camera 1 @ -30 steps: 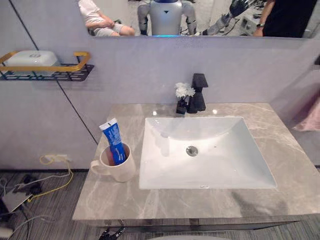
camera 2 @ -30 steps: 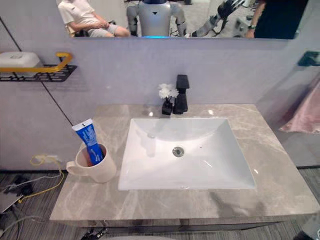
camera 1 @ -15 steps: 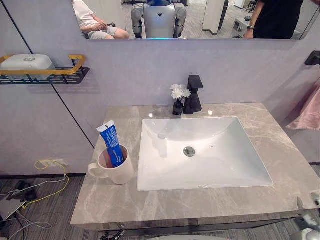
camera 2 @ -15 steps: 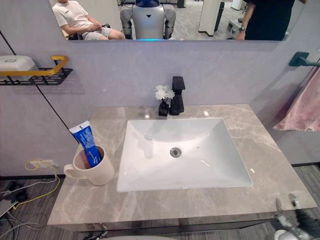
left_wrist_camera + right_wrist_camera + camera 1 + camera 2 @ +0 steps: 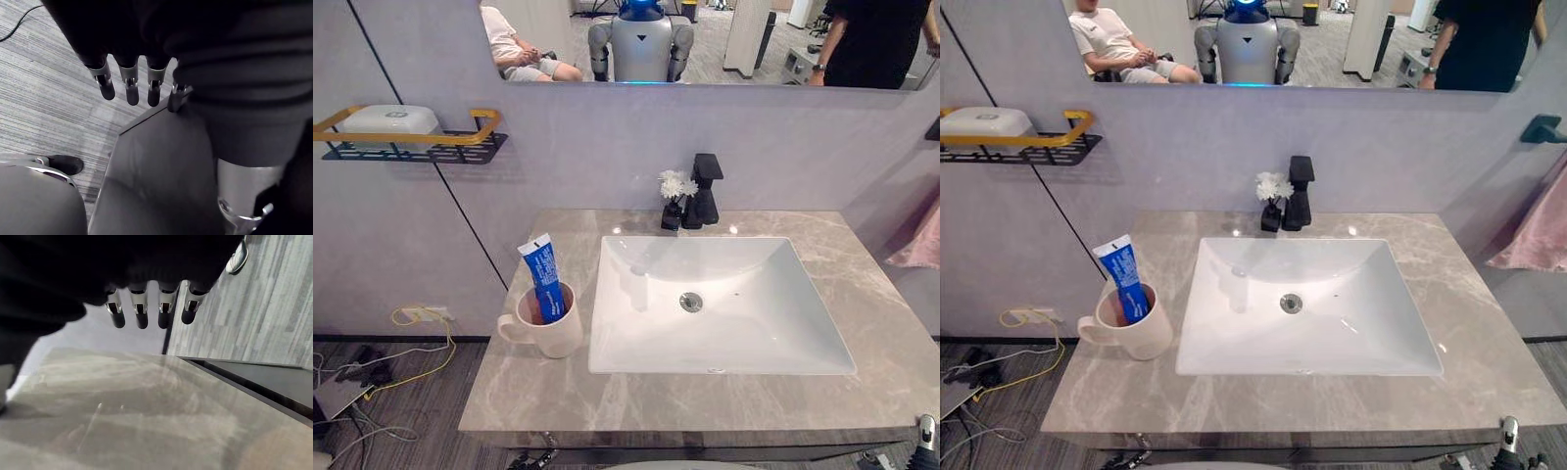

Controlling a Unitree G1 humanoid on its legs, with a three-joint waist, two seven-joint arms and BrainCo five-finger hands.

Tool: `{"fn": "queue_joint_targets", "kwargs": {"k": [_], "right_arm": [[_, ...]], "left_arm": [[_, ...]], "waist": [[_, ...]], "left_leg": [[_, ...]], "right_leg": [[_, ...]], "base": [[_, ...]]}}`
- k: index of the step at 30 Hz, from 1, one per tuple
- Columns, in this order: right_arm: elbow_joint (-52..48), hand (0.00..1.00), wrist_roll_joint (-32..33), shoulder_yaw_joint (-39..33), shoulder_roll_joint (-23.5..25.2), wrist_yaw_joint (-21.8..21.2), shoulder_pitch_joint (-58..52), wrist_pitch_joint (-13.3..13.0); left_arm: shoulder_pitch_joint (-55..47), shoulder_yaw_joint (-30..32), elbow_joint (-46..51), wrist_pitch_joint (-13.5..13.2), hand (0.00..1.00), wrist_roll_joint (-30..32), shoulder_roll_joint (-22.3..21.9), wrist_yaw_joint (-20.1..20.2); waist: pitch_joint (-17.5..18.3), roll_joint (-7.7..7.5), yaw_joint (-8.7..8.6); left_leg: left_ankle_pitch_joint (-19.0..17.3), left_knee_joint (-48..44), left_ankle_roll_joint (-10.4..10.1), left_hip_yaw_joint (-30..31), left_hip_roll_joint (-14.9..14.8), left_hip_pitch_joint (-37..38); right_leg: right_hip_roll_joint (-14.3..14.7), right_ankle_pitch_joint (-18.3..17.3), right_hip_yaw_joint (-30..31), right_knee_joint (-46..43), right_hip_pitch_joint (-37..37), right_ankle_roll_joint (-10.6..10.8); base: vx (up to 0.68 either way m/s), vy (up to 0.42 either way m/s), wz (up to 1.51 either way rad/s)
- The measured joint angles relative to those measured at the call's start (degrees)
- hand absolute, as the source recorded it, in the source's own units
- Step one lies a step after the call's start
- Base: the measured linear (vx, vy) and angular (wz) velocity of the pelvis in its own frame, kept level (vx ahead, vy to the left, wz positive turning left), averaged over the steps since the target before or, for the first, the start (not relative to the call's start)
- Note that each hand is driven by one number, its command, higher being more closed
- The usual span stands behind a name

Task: Organize washtable

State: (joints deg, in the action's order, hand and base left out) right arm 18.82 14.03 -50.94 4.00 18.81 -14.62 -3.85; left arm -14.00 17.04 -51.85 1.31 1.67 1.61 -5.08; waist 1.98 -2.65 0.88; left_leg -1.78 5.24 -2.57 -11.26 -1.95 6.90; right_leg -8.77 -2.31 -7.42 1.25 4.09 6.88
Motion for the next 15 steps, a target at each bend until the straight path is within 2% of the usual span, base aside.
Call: {"fn": "queue_joint_targets", "kwargs": {"k": [4,6,10,15], "right_arm": [[1.22,0.0,0.02,-0.42,0.07,1.23,-0.18,-0.61],[5.68,0.0,0.18,-0.88,0.16,2.48,-0.41,-0.51],[11.45,0.0,2.11,-0.84,0.13,2.24,-0.67,0.3],[15.67,0.0,2.8,2.49,0.4,0.76,-0.46,0.22]], "left_arm": [[0.06,0.0,-0.64,-0.57,0.0,-1.09,0.01,-0.2],[0.32,-0.01,-1.2,-0.61,0.0,-1.74,0.01,-0.42],[0.63,-0.18,-2.18,-0.67,0.0,-3.02,-0.24,-1.25],[0.64,-0.81,-2.33,-0.79,0.0,-3.34,0.06,-1.2]], "waist": [[-0.07,0.06,0.0],[-0.5,0.23,0.05],[-1.07,0.98,0.03],[-1.25,0.9,0.12]], "left_leg": [[-0.01,0.0,-0.01,-0.14,-0.04,0.19],[-0.06,0.04,-0.07,-0.3,-0.11,1.0],[-0.3,0.09,-0.32,-1.55,-0.21,1.73],[-0.38,0.19,-0.41,-1.61,-0.25,1.88]], "right_leg": [[0.03,0.0,0.03,0.06,0.21,0.0],[0.09,0.0,0.08,0.13,0.93,0.0],[0.23,0.01,1.29,0.01,0.91,-0.02],[0.3,0.01,1.28,0.0,0.98,-0.05]], "base": [[0.0,0.0,0.0],[-0.01,-0.013,-0.02],[-0.05,-0.017,-0.16],[-0.02,-0.012,-0.02]]}}
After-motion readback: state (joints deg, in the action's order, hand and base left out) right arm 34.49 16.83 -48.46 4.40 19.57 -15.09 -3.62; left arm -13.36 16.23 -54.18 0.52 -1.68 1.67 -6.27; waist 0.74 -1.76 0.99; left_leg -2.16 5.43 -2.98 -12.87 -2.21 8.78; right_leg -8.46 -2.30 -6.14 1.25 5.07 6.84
